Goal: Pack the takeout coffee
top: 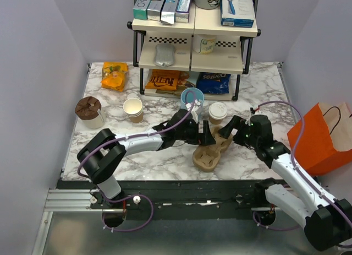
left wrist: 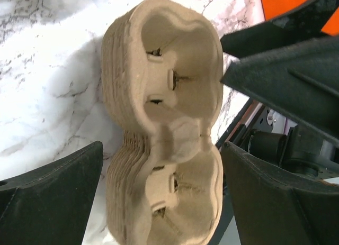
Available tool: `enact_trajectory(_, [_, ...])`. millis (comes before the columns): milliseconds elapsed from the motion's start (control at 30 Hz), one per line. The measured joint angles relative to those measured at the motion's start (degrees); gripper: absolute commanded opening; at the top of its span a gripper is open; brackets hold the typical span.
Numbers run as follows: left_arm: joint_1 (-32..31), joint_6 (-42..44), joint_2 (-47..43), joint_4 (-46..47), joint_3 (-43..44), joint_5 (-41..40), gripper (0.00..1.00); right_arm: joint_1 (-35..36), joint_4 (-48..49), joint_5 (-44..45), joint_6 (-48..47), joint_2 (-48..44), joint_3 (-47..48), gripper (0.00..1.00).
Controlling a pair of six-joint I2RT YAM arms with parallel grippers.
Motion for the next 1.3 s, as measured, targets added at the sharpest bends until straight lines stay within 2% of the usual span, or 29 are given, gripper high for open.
enact_trajectory(367, [0.1,0.3,2.9,-2.3,4.4,-0.3,0.91,-0.4,6.5,-5.9,1.2,-3.4,-3.1,0.98])
enact_trajectory(667, [0.8,0.7,4.4,-4.7,5.4,-1.9,0.76,-0.6,13.1,-9.6,2.1,-3.0,-4.4,0.97])
enact_trajectory(1067, [0.5,0.2,5.6,-7.7,6.2,-2.4,0.75,-1.2,19.0,-14.2,3.8,-1.3,-5.7,0.97])
enact_trajectory(1300, [-0.2,0.4,5.2,-7.6,6.2,-2.4,0.76,-0.9,12.9,-11.0,2.9,-5.0,-5.7,0.97])
